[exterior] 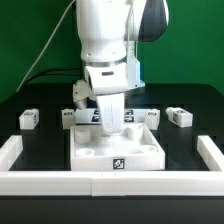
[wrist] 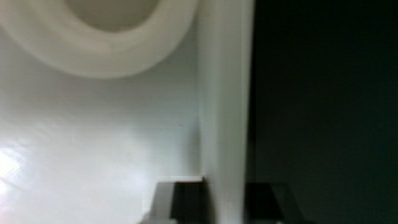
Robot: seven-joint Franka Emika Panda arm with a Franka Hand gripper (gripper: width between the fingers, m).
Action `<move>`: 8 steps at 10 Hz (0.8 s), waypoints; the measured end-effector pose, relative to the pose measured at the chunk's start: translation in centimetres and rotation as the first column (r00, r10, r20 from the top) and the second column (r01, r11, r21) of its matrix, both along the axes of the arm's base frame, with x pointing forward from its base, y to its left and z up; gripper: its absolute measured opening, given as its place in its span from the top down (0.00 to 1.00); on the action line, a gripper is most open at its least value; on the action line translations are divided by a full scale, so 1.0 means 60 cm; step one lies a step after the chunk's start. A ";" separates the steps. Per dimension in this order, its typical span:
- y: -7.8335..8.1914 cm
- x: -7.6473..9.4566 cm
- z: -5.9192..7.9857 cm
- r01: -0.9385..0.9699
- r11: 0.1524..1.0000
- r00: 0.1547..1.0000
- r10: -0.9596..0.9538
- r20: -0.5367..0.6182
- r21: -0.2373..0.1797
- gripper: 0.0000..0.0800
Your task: Assemble one leg
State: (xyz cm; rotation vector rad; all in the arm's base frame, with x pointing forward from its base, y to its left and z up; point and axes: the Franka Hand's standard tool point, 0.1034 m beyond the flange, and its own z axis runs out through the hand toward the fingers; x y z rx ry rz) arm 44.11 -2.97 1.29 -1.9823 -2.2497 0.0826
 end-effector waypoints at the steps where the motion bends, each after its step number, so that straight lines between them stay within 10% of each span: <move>1: 0.000 0.000 0.000 0.000 1.000 1.000 0.000 0.000 0.000 0.91; 8: 0.111 0.033 0.002 0.135 0.991 0.991 -0.135 0.017 0.005 0.91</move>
Offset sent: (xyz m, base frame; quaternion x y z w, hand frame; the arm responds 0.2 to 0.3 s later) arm 0.0120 0.0484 0.0016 -0.0073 -0.0018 0.0763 0.9971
